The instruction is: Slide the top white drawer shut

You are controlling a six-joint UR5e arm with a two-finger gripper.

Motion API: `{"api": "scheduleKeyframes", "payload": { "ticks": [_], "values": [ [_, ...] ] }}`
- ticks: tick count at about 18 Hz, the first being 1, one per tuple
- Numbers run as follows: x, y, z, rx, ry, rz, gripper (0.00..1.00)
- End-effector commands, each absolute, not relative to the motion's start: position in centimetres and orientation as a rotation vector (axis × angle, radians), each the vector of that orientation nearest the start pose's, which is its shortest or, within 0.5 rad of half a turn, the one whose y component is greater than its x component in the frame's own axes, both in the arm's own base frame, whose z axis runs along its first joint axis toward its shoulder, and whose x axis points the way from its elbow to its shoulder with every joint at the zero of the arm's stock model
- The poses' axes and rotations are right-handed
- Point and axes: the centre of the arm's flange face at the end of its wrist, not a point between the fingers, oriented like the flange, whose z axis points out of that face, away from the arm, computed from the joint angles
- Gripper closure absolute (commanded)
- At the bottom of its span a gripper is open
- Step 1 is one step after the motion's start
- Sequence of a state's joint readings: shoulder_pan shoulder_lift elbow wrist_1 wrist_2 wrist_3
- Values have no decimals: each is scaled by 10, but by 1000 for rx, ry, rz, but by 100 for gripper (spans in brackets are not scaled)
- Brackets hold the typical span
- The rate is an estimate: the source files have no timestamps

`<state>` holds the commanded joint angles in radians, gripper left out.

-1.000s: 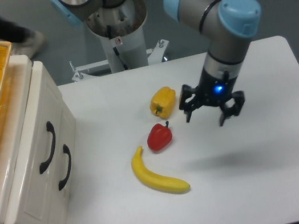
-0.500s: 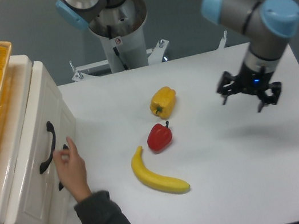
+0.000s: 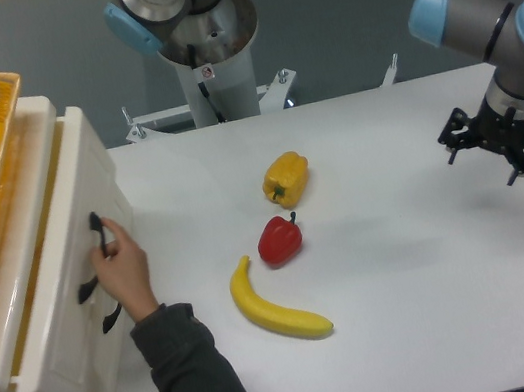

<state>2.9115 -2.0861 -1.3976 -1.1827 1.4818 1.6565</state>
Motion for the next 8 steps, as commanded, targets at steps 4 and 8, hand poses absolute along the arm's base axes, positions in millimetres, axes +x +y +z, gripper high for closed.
{"api": "scheduleKeyframes", "payload": {
  "ticks": [4, 8],
  "values": [
    [-658, 296, 300, -3020, 579, 81, 0],
    [-661, 296, 297, -3027, 636, 79, 0]
  ]
}}
